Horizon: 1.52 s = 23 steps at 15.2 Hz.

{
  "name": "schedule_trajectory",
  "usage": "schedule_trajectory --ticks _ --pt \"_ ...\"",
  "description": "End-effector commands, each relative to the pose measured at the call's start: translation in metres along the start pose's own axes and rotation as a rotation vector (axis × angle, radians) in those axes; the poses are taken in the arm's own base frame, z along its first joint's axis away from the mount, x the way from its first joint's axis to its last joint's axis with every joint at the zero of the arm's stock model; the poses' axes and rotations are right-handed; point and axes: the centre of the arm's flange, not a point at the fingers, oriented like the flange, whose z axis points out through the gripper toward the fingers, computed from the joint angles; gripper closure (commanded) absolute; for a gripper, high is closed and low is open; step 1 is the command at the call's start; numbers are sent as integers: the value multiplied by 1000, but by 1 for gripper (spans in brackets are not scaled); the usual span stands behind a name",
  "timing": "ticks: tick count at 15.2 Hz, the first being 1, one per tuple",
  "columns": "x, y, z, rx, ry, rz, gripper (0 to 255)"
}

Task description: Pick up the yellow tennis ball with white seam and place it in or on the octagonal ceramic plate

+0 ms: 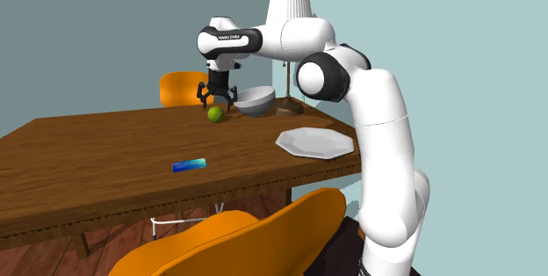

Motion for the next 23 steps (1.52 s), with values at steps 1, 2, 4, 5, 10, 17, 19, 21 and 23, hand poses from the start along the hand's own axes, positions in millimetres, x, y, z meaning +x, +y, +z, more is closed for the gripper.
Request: schedule_trajectory --ticks 1,2,4,5,10,17,19,21,23 --pt "1 0 11 1 2 3 0" --pt "1 0 16 1 2 3 0" --pt "1 0 19 1 2 3 0" --pt "1 0 19 1 2 3 0" --pt "1 0 19 1 2 3 0" --pt "1 0 19 1 1 3 255" --pt "1 0 19 1 2 3 255" --pt "1 0 14 1 2 3 255" --pt "2 -2 4 1 2 3 255"
